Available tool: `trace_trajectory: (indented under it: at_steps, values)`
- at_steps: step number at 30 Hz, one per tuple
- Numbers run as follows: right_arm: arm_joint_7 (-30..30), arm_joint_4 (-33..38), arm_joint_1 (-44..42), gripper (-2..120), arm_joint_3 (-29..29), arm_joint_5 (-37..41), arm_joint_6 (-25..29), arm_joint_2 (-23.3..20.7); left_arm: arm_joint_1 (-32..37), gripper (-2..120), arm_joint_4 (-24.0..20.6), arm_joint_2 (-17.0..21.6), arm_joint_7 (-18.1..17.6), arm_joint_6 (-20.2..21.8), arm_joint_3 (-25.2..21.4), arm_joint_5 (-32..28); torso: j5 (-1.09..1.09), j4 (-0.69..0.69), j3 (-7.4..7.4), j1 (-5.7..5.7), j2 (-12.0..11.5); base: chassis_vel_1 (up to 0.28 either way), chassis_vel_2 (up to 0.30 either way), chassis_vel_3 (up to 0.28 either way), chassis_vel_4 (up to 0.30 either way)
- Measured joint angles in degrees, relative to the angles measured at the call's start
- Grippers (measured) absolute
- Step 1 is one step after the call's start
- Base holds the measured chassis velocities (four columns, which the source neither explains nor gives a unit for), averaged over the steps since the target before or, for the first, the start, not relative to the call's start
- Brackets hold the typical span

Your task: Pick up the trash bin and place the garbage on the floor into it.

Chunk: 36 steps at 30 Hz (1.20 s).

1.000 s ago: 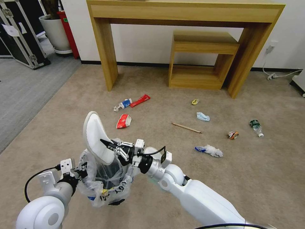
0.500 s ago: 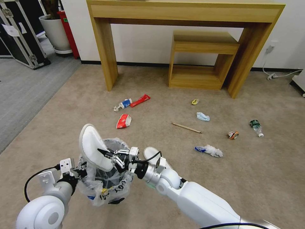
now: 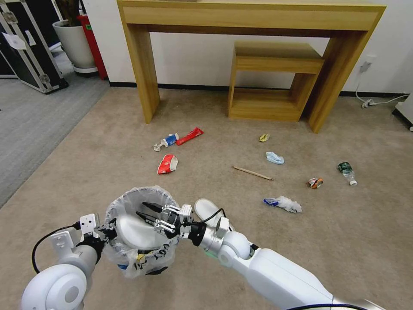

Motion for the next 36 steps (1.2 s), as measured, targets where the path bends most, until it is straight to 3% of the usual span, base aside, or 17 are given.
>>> trace_trajectory:
  at_steps: [7, 10, 13, 19, 28, 31, 36]
  values:
    - [3.4, 3.7, -0.5, 80, 3.1, 0.6, -1.0, -3.2, 0.2, 1, 0.3, -0.3, 0.1, -0.1, -0.2, 0.1, 0.01, 0.0, 0.0, 0.0, 0.0, 0.0, 0.0, 0.0, 0.0]
    - [8.5, 8.4, -1.9, 94, 8.4, 1.6, -4.4, -6.6, 0.6, 1, 1.3, -0.2, 0.0, -0.3, -0.8, 0.3, 0.0, 0.0, 0.0, 0.0, 0.0, 0.0, 0.0, 0.0, 0.0]
    - [12.0, 11.4, -3.5, 99, 13.1, 2.3, -6.8, -9.0, 0.9, 1, 2.1, -0.2, 0.1, -0.5, -1.0, 0.6, 0.01, 0.0, 0.0, 0.0, 0.0, 0.0, 0.0, 0.0, 0.0]
    - [15.4, 15.6, -8.4, 100, 22.9, 2.7, -9.1, -12.2, 0.9, 1, 2.9, -1.1, 0.4, -0.8, -0.8, 1.0, 0.01, -0.01, 0.0, 0.0, 0.0, 0.0, 0.0, 0.0, 0.0]
    - [21.3, 18.1, -13.8, 100, 32.8, 1.3, -11.4, -13.9, 0.8, 1, 3.3, -1.5, 0.7, -1.0, -0.4, 1.6, 0.01, 0.0, 0.0, 0.0, 0.0, 0.0, 0.0, 0.0, 0.0]
    - [27.8, 18.8, -20.7, 100, 44.3, -4.8, -13.0, -14.1, 0.7, 1, 4.2, -1.6, 1.4, -1.5, -0.1, 2.8, 0.01, 0.0, -0.01, 0.0, 0.0, 0.0, 0.0, 0.0, 0.0]
    - [31.4, 18.8, -26.4, 100, 50.0, -9.1, -12.5, -14.4, 0.3, 1, 4.8, -0.9, 1.6, -1.8, -0.1, 3.1, 0.01, -0.02, 0.0, 0.0, 0.0, 0.0, 0.0, 0.0, 0.0]
